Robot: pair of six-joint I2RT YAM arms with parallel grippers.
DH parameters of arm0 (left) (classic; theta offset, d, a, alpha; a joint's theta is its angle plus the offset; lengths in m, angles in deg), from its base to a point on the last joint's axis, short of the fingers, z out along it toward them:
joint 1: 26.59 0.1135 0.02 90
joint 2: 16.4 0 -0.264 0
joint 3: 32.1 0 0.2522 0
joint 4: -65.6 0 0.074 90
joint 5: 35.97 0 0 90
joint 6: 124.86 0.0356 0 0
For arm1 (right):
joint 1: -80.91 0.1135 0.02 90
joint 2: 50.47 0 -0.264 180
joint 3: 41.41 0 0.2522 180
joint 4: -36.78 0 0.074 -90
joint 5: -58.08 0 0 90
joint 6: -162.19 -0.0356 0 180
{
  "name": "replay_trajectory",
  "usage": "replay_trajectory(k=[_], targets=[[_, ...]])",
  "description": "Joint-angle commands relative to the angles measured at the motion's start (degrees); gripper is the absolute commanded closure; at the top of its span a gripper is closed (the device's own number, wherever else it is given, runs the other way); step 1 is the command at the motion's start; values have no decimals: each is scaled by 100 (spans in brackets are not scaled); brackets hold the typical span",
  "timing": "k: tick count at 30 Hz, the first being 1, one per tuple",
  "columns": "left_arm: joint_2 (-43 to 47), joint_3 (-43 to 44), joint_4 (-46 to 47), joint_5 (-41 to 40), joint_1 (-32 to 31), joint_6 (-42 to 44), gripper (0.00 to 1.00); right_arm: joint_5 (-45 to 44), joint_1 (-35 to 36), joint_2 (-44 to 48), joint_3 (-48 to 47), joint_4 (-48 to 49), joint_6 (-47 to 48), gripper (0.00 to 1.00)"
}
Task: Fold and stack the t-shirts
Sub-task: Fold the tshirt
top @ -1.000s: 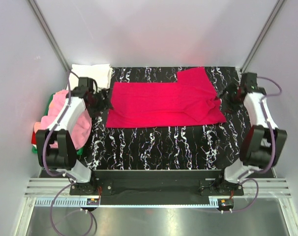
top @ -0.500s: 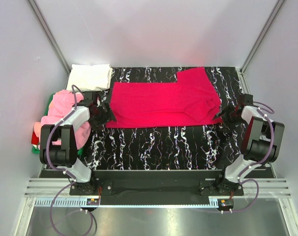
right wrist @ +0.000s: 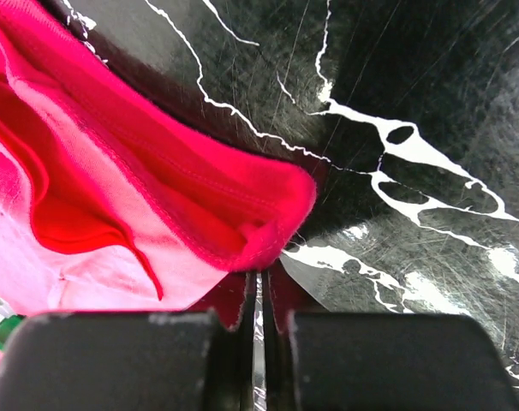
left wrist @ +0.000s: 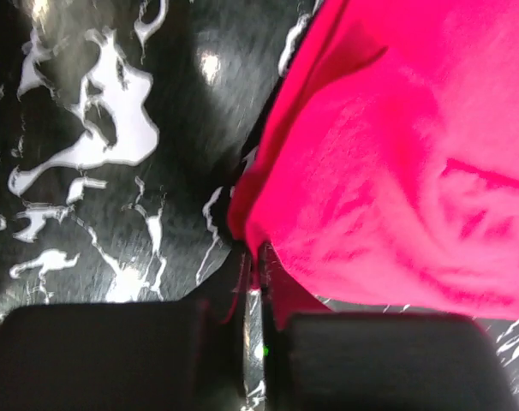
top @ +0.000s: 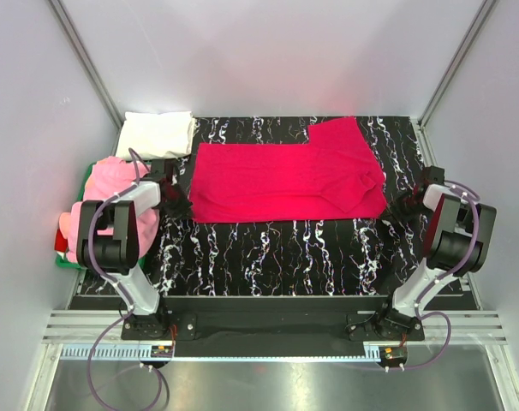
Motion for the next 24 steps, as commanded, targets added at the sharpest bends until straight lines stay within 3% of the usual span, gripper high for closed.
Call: replay_trajectory(k=[1, 9, 20, 22, 24], targets=[[-166, 206, 41, -29, -17, 75, 100, -130, -5, 59, -85, -30, 123, 100], [1063, -196, -487, -152, -17, 93, 100, -482, -277, 1016, 90, -944, 97, 100], [3050, -1655, -812, 243, -17, -294, 100, -1018, -577, 2361, 1083, -1436, -394, 100], [3322, -1814, -926, 357, -17, -302, 98, -1071, -655, 2493, 1207, -1480, -465, 100], [3516, -2015, -997, 532, -17, -329, 87, -1193, -726, 2704, 1365, -1516, -562, 100]])
